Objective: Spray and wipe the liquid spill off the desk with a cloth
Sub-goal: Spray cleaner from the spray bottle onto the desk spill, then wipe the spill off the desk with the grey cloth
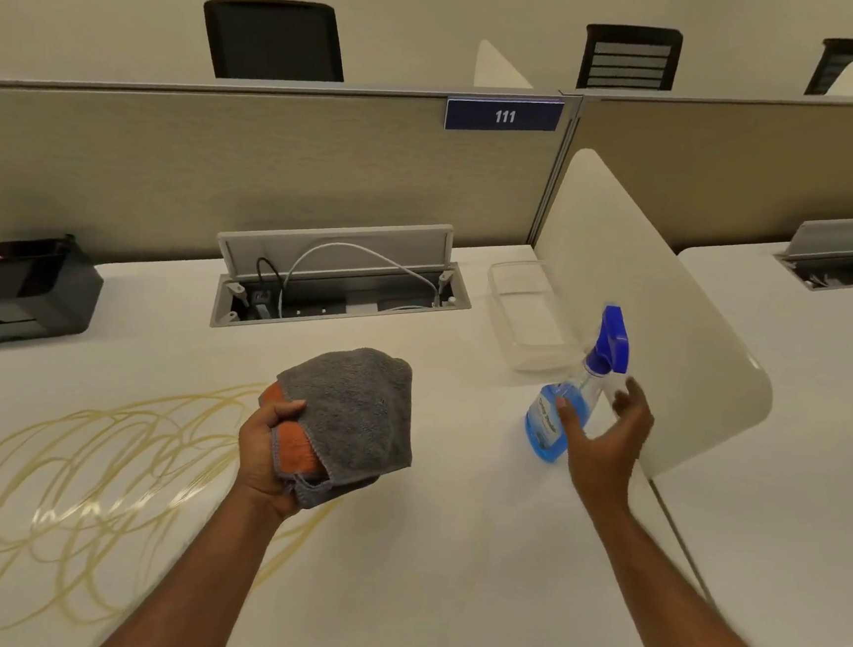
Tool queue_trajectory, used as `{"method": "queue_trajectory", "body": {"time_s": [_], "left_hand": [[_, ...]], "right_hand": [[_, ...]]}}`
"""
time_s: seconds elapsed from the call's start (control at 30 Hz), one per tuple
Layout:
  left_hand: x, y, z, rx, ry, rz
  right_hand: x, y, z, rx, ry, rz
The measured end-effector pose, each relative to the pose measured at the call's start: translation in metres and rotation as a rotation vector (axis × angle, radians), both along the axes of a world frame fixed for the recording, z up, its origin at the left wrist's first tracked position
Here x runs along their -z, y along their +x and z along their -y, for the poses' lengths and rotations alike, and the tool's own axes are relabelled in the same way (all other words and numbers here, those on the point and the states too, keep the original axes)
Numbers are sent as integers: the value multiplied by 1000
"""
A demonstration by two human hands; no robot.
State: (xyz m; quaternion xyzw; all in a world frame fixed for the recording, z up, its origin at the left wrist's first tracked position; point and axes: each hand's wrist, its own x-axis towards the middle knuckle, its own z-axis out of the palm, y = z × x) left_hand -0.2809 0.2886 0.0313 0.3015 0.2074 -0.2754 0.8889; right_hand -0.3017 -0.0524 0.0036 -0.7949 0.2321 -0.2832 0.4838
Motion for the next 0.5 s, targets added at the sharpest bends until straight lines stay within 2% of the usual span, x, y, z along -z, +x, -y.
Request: {"method": "queue_trajectory", "body": {"time_s": [0.1, 0.3, 0.5], "left_hand": [[1, -10, -6, -10, -10, 16], [6, -39, -26, -47, 65, 79], [6, -72, -61, -141, 155, 68]], "right_hand": [[17, -42, -44, -69, -131, 81], [14, -76, -148, -761, -191, 32], [2, -77, -226, -1059, -381, 55]]}}
